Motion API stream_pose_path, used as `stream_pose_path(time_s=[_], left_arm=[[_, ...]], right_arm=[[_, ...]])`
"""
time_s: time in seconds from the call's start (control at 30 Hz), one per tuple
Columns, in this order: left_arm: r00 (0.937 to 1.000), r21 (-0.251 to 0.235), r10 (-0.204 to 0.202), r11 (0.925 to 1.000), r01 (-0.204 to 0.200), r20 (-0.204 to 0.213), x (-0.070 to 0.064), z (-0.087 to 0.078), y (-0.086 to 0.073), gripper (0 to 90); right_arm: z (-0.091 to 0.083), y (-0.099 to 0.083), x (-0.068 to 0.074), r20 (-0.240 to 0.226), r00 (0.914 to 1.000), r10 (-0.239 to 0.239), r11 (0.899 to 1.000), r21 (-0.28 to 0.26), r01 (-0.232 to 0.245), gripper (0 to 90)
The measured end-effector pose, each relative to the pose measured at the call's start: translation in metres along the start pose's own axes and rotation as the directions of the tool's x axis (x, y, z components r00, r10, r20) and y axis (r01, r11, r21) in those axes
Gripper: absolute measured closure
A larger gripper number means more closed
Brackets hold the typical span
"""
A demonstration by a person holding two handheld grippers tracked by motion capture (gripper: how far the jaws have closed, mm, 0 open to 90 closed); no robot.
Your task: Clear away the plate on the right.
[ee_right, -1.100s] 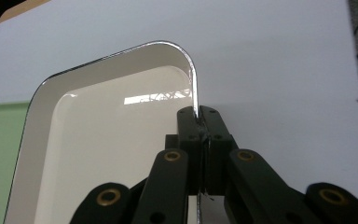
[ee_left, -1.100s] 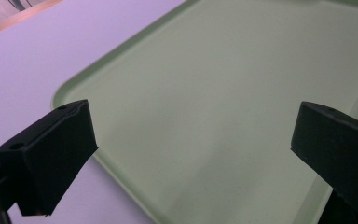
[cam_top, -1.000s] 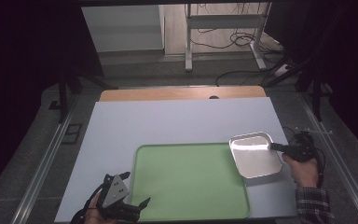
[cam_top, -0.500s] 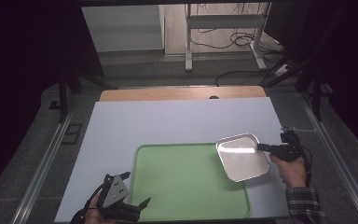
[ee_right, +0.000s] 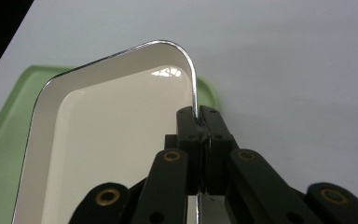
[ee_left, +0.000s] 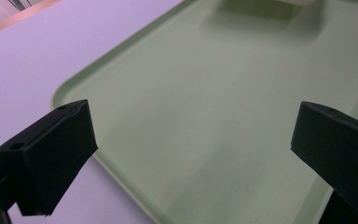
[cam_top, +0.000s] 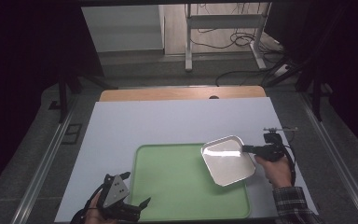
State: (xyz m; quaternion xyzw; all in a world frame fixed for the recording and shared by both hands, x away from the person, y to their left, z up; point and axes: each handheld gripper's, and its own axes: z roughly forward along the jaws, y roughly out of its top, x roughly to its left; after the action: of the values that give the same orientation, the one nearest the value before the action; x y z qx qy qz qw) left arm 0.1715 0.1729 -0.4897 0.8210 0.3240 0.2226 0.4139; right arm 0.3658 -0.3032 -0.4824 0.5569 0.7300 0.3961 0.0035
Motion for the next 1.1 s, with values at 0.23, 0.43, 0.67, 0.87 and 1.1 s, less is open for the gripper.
stream_pose_path(time_s=[0.23,0.43,0.67,0.87,1.1], left_arm=[[1.0000,0.000,0.000,1.0000,0.000,-0.001,0.000,0.000,0.000,0.0],[1.0000,-0.002,-0.001,1.0000,0.001,-0.003,0.000,0.000,0.000,0.0],[1.0000,-0.002,0.000,1.0000,0.000,-0.002,0.000,0.000,0.000,0.0],[1.0000,-0.005,-0.004,1.0000,0.004,-0.002,0.000,0.000,0.000,0.0],[1.0000,-0.006,-0.004,1.0000,0.004,-0.002,0.000,-0.001,0.000,0.0]], right_arm=[[0.014,0.000,0.013,-0.016,0.9998,-0.014,1.000,0.021,0.014,88.1],[0.031,0.000,0.028,-0.039,0.9992,-0.012,0.999,0.035,0.013,88.1],[0.049,0.000,0.044,-0.055,0.9982,-0.023,0.998,0.058,0.026,88.1],[0.064,-0.001,0.057,-0.060,0.9975,-0.037,0.996,0.075,0.042,88.1],[0.078,-0.003,0.067,-0.044,0.9978,-0.049,0.994,0.098,0.053,88.0]])
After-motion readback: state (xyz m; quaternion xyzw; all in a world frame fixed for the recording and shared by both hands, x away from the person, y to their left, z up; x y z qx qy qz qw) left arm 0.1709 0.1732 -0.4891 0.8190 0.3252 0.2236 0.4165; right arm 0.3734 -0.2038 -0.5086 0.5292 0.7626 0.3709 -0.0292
